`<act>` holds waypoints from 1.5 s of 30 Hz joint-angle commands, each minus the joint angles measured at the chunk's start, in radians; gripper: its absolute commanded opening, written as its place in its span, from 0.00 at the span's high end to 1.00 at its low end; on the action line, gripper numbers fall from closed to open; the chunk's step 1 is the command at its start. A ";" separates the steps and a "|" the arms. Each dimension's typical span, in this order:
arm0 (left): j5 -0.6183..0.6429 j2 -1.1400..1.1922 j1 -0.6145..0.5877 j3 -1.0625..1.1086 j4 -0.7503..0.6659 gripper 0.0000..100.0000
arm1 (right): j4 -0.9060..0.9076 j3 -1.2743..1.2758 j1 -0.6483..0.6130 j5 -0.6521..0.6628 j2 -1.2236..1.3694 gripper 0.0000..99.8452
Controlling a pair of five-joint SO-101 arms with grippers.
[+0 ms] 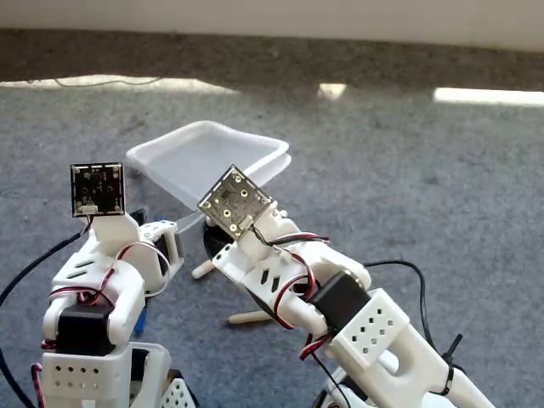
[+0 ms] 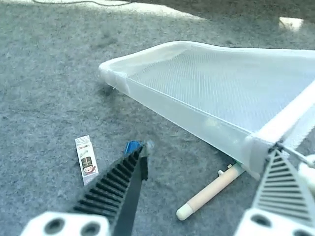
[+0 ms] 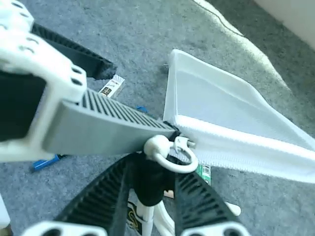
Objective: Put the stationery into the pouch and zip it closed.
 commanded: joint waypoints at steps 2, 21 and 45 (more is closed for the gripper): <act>0.003 0.002 -0.105 0.001 -0.037 0.71 | 0.004 -0.053 -0.015 0.009 -0.028 0.99; 0.000 0.002 -0.200 0.004 -0.038 0.84 | 0.001 -0.016 0.084 0.002 -0.024 0.99; 0.002 0.002 -0.266 0.071 -0.143 0.96 | 0.001 -0.004 0.220 -0.106 -0.030 0.99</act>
